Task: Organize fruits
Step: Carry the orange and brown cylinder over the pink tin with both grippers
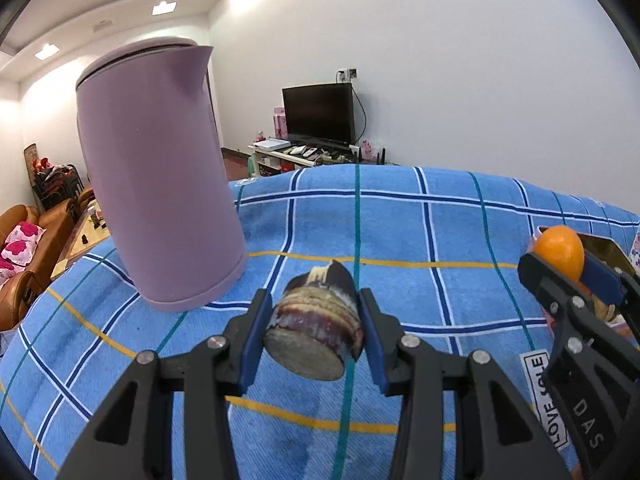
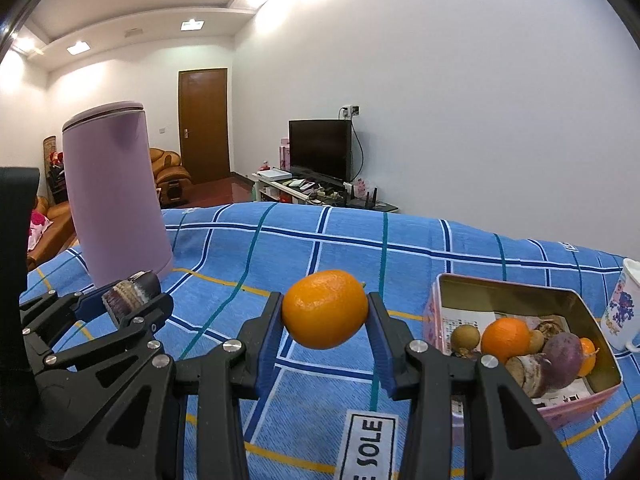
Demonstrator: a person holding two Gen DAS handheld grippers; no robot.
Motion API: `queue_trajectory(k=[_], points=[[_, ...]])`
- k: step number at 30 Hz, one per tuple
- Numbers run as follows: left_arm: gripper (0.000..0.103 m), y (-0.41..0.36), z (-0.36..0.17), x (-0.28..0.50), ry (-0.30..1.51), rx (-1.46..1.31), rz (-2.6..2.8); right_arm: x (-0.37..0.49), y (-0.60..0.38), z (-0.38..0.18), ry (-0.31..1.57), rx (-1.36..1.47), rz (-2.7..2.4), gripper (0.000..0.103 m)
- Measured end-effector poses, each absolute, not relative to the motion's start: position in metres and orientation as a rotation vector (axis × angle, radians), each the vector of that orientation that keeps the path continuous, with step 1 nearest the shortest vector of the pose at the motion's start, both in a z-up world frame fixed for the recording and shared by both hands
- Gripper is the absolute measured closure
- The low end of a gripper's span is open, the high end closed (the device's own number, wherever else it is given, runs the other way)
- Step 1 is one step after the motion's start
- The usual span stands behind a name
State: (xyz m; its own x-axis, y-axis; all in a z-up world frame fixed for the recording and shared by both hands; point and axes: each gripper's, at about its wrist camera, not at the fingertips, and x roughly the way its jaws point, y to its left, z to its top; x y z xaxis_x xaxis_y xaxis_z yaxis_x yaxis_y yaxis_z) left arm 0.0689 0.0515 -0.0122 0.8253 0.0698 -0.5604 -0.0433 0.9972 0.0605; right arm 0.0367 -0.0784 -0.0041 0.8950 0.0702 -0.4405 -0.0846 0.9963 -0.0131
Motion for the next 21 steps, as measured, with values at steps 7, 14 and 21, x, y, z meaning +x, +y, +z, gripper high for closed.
queue_trajectory(k=[7, 14, 21], points=[[0.057, 0.044, -0.012, 0.061, 0.594, 0.044, 0.053, 0.03, -0.083, -0.003, 0.452, -0.036, 0.07, 0.06], [0.057, 0.038, -0.012, 0.056, 0.595, 0.042, 0.045, 0.024, -0.09, -0.003, 0.453, -0.03, 0.061, 0.06], [0.057, 0.031, -0.012, 0.05, 0.6, 0.037, 0.038, 0.02, -0.093, -0.003, 0.451, -0.035, 0.059, 0.06]])
